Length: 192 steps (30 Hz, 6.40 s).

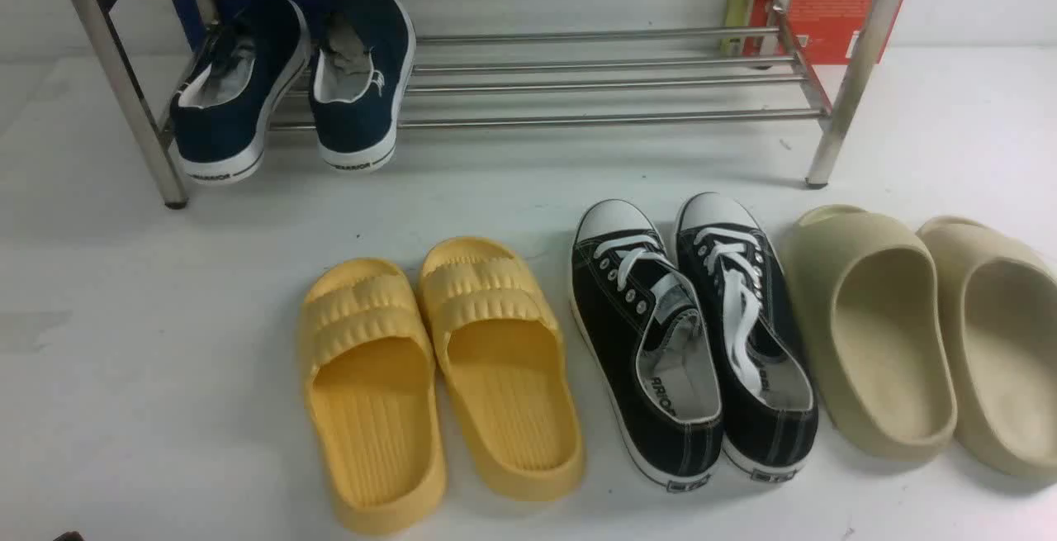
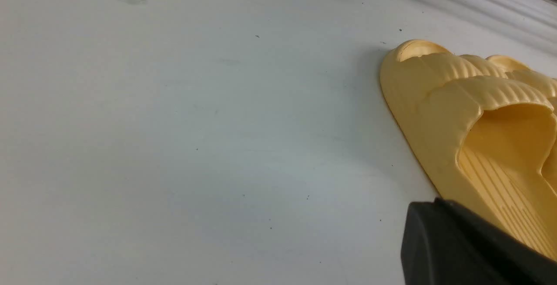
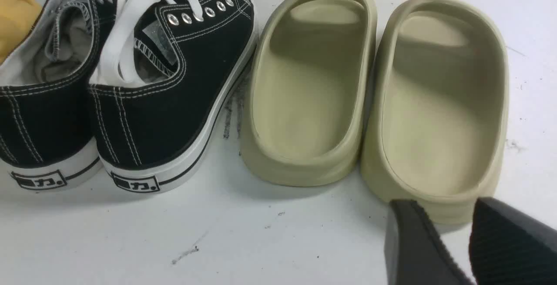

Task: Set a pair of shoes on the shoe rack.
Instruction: Use the right arm to grab the shoe closest to it, then use the right arm to put a shoe into the shoe rack

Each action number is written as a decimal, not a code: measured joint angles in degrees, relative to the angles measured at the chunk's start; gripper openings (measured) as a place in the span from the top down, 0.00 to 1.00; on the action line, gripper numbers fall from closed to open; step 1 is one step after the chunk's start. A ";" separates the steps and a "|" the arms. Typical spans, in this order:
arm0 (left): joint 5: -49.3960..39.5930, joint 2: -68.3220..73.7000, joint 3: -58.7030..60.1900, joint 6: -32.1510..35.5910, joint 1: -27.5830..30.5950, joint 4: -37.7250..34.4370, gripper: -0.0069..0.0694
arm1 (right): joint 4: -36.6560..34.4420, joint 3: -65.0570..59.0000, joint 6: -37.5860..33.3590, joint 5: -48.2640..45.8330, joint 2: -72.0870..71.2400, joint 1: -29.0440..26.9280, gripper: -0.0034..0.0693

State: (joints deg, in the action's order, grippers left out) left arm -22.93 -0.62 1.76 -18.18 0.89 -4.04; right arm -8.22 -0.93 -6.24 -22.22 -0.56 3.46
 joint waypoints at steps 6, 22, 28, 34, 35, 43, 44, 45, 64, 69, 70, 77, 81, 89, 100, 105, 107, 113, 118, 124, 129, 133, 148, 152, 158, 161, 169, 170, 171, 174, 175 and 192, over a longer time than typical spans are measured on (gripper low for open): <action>0.00 0.00 0.00 0.00 0.00 0.00 0.91 | 0.00 0.00 0.00 0.00 0.00 0.00 0.62; 0.00 0.00 0.00 0.00 0.00 0.00 0.89 | 0.00 0.00 0.00 0.00 0.00 0.00 0.62; 0.00 0.00 0.00 0.00 0.00 0.00 0.88 | 0.00 0.00 0.00 0.00 0.00 0.00 0.62; 0.00 0.00 0.00 0.00 0.00 0.00 0.87 | -12.40 -0.52 6.24 3.74 0.00 0.00 0.62; 0.00 0.00 0.00 0.00 0.00 0.00 0.87 | -17.96 -0.57 9.02 5.59 0.00 0.00 0.62; 0.00 0.00 0.00 0.00 0.00 0.00 0.86 | -41.14 -0.57 14.98 18.02 0.00 0.00 0.62; 0.00 0.00 0.00 0.00 0.00 0.00 0.86 | -42.42 -0.57 14.98 18.36 0.00 0.00 0.62; 0.00 0.00 0.00 0.00 0.00 0.00 0.86 | -43.38 -0.57 14.98 18.45 0.00 0.00 0.62; 0.00 0.00 0.00 0.00 0.00 0.00 0.83 | -13.71 42.87 -0.25 -35.23 48.11 0.08 0.88; 0.00 0.00 0.00 0.00 0.00 0.00 0.83 | -11.00 52.32 2.58 -35.47 63.90 8.26 0.89; 0.00 0.00 0.00 0.00 0.00 0.00 0.83 | -10.26 53.64 3.69 -35.19 65.94 11.22 0.89; 0.00 0.00 0.00 0.00 0.00 0.00 0.81 | 3.24 64.46 17.21 -32.83 80.54 31.85 0.84; 0.00 0.00 0.00 0.00 0.00 0.00 0.81 | 8.90 68.91 21.30 -32.49 87.56 39.80 0.65; 0.00 0.00 0.00 0.00 0.00 0.00 0.80 | 10.67 71.05 21.97 -28.51 95.96 41.47 0.22; 0.00 0.00 0.00 0.00 0.00 0.00 0.80 | 11.85 71.47 24.62 -21.97 106.87 41.47 0.35; 0.00 0.00 0.00 0.00 0.00 0.00 0.79 | 12.19 71.65 24.62 -21.85 107.32 41.41 0.65; 0.00 0.00 0.00 0.00 0.00 0.00 0.79 | 11.52 71.67 24.62 -21.64 107.21 41.52 0.79; 0.00 0.00 0.00 0.00 0.00 0.00 0.78 | 9.80 73.23 24.68 -29.53 102.12 41.69 0.91; 0.00 0.00 0.00 0.00 0.00 0.00 0.77 | 9.16 79.65 24.72 -33.92 96.86 41.63 0.91; 0.00 0.00 0.00 0.00 0.00 0.00 0.76 | 8.22 89.86 22.52 -34.43 99.52 41.22 0.91; 0.00 0.00 0.00 0.00 0.00 0.00 0.76 | 6.88 99.01 20.31 -34.92 107.95 38.33 0.91; 0.00 0.00 0.00 0.00 0.00 0.00 0.75 | 5.19 105.96 18.86 -35.71 115.29 35.53 0.91; 0.00 0.00 0.00 0.00 0.00 0.00 0.74 | 0.57 135.89 15.97 -36.50 136.75 27.10 0.91; 0.00 0.00 0.00 0.00 0.00 0.00 0.74 | -0.19 141.67 14.52 -37.07 140.63 26.05 0.91; 0.00 0.00 0.00 0.00 0.00 0.00 0.73 | -0.56 143.87 12.29 -36.56 142.28 26.00 0.91; 0.00 0.00 0.00 0.00 0.00 0.00 0.73 | -0.43 144.06 12.01 -34.54 142.28 26.00 0.91; 0.00 0.00 0.00 0.00 0.00 0.00 0.73 | -0.09 144.12 11.63 -30.22 143.05 26.00 0.91; 0.00 0.00 0.00 0.00 0.00 0.00 0.73 | -0.09 144.12 11.63 -30.22 143.11 26.00 0.90; 0.00 0.00 0.00 0.00 0.00 0.00 0.73 | -0.09 144.12 11.63 -30.22 143.11 26.00 0.90; 0.00 0.00 0.00 0.00 0.00 0.00 0.73 | -0.09 144.12 11.63 -29.86 143.11 26.00 0.90; 0.00 0.00 0.00 0.00 0.00 0.00 0.73 | -0.09 144.12 11.63 -29.78 143.11 26.00 0.90; 0.00 0.00 0.00 0.00 0.00 0.00 0.72 | 5.86 144.48 10.51 -27.89 142.63 27.75 0.57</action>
State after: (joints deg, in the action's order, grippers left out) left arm -22.93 -0.62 1.76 -18.18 0.89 -4.04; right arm -2.36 143.55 4.26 -50.11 142.07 31.21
